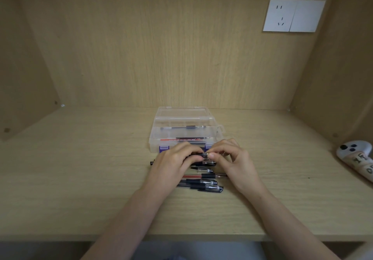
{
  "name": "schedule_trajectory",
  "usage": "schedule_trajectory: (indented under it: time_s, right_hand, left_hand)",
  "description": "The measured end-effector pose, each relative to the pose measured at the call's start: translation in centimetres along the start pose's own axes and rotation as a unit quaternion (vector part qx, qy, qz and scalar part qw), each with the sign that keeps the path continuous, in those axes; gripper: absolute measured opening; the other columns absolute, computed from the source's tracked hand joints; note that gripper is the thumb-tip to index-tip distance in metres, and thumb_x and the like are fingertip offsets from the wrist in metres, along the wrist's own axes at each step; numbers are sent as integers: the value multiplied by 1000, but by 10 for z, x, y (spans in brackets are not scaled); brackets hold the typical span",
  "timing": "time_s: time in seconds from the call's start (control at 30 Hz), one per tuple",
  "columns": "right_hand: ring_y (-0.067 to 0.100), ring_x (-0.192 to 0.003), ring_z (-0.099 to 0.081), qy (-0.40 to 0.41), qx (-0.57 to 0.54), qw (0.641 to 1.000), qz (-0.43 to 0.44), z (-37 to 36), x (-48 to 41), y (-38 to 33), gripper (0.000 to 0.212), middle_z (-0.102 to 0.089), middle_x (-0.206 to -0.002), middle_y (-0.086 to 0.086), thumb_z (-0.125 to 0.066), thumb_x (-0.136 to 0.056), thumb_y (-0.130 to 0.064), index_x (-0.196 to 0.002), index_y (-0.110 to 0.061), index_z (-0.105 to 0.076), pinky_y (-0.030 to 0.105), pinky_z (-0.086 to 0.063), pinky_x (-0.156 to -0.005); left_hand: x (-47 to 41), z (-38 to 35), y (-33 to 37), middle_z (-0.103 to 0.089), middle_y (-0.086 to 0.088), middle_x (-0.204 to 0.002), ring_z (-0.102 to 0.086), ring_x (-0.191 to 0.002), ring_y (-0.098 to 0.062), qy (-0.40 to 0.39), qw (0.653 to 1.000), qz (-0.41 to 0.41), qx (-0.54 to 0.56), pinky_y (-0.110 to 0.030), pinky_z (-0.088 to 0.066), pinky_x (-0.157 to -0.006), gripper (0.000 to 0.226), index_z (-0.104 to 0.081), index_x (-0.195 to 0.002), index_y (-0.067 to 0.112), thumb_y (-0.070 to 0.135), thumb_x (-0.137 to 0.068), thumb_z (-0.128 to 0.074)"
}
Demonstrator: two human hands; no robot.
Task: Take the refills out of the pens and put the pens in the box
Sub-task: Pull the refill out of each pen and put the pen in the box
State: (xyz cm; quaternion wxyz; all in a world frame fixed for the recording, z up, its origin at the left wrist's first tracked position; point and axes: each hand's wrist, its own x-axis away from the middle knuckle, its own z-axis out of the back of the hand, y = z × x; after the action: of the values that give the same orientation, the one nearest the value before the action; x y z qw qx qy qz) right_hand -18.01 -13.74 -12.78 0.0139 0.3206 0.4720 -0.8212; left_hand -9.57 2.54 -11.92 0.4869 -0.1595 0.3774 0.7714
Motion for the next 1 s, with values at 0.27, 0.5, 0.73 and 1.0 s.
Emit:
schedule_trajectory:
  time_s: [0.27,0.5,0.73,1.0]
  right_hand:
    - [-2,-76,-49,-9,-16,999,-46,-3,0,-5,13,-60,-72,-9,-69,-82,-18,-75,-29,-69,11,-36,-73]
    - [-1,-80,-50,-3,-24,1000,-20,-2,0,-5,17,-65,-69,-8,-69,-80,-12,-75,-28,-71,10,-38,-75]
    - [3,-79,-49,-15,36,998,45,-1,0,0,16,-65,-70,-16,-66,-81,-34,-78,-20,-74,15,-37,-76]
    - [7,-82,-47,-2,87,991,98,-2,0,-2,17,-64,-74,-10,-63,-82,-30,-84,-17,-73,15,-36,-79]
  left_hand:
    - [-1,0,-2,-63,9,-94,-57,-89,-5,10,998,-50,-19,-22,-46,-76,27,-65,-105,21,37,-88,-51]
    - [1,1,-2,-68,3,-86,-61,-78,-13,10,996,-84,-31,-26,-46,-70,30,-64,-109,19,32,-88,-48]
    - [1,7,-3,-61,11,-76,-58,-72,-10,-46,998,-45,11,-34,-49,-65,35,-64,-112,25,38,-89,-42]
    - [0,12,-4,-58,18,-68,-55,-70,-2,-70,998,8,4,-30,-46,-68,41,-63,-102,32,51,-88,-30]
